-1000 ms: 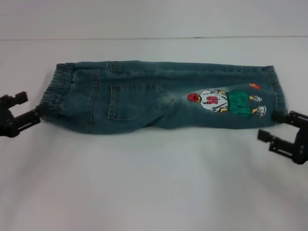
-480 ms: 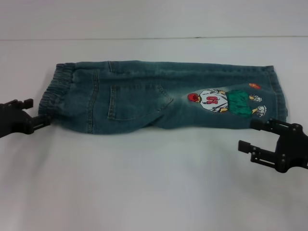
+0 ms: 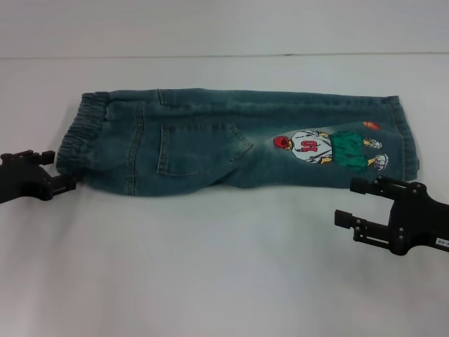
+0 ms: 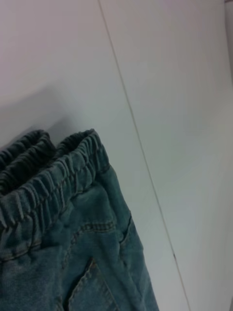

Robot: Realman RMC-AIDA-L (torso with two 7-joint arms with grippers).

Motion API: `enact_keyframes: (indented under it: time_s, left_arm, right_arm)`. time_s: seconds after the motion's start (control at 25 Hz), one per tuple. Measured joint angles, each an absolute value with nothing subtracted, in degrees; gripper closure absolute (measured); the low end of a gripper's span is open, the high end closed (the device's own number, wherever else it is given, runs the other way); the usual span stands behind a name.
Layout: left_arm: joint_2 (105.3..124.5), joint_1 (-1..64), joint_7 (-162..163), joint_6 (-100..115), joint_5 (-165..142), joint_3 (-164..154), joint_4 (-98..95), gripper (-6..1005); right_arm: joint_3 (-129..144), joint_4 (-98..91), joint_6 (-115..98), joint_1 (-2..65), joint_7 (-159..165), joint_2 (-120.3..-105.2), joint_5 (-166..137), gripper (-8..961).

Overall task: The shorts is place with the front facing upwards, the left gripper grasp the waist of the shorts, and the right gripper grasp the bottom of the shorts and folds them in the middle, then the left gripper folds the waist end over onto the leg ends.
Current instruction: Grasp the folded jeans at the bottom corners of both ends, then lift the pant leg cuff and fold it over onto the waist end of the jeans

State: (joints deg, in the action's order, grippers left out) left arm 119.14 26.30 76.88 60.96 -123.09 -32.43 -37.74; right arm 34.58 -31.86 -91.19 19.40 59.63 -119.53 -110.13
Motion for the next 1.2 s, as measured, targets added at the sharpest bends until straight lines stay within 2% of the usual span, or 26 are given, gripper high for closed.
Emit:
enact_keyframes:
  time_s: [0.24, 0.6, 0.8, 1.0, 1.2]
  left_arm:
    - [119.01, 26.68, 76.9, 61.49, -123.19, -33.08, -38.01, 331]
    - [118.95, 27.74, 76.9, 62.48, -123.31, -36.18, -38.1, 609]
    - [118.26, 28.64, 78.17, 64.81, -123.32, -35.73, -38.76, 751]
    - [118.47, 28.88, 81.32, 67.64, -123.26, -36.02, -42.86, 944]
    - [119.53, 29.7, 86.73, 72.55, -123.16, -36.24, -49.99, 953]
  right_arm:
    - [34.78, -31.82, -90.76, 19.51, 59.83, -119.53, -110.13, 229]
    - [34.56, -31.75, -90.8, 19.2, 59.85, -119.53, -109.96, 232]
    - [33.97, -31.72, -90.95, 18.91, 59.84, -119.53, -109.76, 233]
    - [32.74, -31.74, -90.87, 18.82, 59.84, -119.51, -109.69, 234]
    - [30.55, -31.96, -89.65, 18.8, 62.0, -119.31, -109.75, 263]
